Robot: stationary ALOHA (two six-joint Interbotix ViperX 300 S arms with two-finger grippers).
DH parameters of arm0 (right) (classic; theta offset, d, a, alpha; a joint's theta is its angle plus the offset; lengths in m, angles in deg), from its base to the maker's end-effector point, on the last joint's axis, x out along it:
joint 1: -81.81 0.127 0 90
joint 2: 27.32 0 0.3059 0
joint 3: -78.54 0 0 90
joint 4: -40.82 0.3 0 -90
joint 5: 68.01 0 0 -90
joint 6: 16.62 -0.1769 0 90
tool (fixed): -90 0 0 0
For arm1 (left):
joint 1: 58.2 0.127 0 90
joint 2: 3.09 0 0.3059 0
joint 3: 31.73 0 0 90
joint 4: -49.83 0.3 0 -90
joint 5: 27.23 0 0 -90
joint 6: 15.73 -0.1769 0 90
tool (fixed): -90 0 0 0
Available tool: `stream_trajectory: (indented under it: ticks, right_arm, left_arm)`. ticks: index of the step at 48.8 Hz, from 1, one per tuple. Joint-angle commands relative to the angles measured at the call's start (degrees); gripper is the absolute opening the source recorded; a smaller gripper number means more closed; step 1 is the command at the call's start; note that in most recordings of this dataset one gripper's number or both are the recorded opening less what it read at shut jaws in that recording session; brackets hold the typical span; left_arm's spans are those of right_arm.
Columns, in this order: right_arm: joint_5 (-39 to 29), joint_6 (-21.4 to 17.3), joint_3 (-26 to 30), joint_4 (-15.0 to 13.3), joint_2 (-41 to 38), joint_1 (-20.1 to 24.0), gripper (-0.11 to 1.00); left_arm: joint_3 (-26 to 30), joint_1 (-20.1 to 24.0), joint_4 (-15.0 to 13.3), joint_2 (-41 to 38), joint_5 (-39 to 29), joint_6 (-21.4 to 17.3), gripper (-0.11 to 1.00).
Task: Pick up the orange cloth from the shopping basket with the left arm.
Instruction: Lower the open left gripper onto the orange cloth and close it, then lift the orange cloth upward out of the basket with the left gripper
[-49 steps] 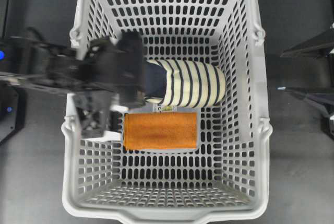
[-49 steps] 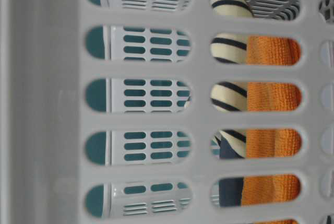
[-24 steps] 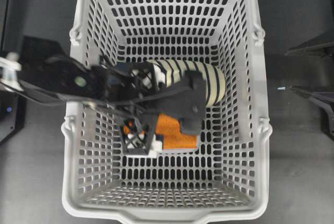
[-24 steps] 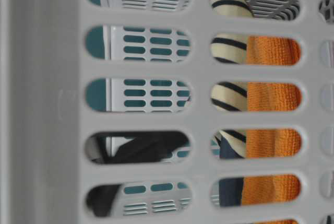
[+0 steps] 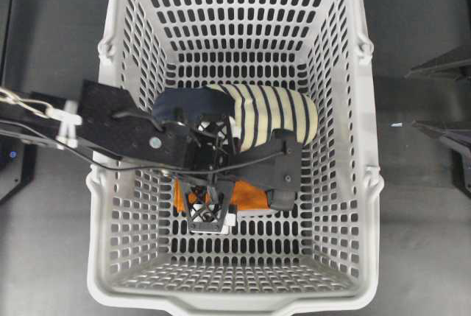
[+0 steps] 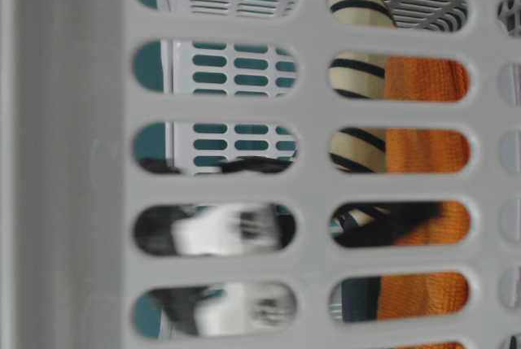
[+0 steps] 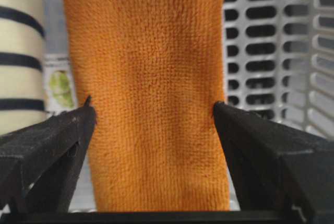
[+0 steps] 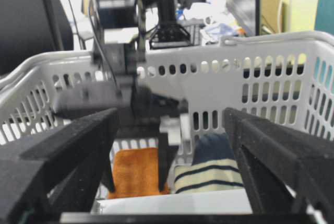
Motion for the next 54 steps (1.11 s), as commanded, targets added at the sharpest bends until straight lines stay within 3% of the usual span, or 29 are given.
stream_trajectory:
  ticks: [1,13,18,32,44,54]
  right_arm:
    - [0.26,0.0,0.35,0.18,-0.44,-0.09,0.78]
    - [0.26,0.0,0.18,0.18,-0.44,-0.18,0.78]
    - [0.35,0.0,-0.09,0.18,-0.44,-0.18,0.78]
    - [0.26,0.0,-0.09,0.18,-0.44,-0.09,0.78]
    - [0.26,-0.18,-0.35,0.18,-0.44,-0.18,0.78]
    - [0.26,-0.18,-0.44,0.18,-0.44,-0.18,0.78]
  left_arm:
    - [-0.35,-0.18,0.18,-0.09,0.97,0.09,0.88]
    - [-2.2,-0.09,0.09,-0.26,3.52,1.41,0.87]
    - [-2.37,-0.26,0.18,-0.18,3.43,1.23,0.8]
    - [-1.49,0.0,0.18,1.41,3.25,0.09,0.16]
    - [3.43,0.7,0.18,4.66,-1.41,-0.7,0.16]
    - [14.15,0.7,0.18,7.03,-10.37,-2.9,0.16]
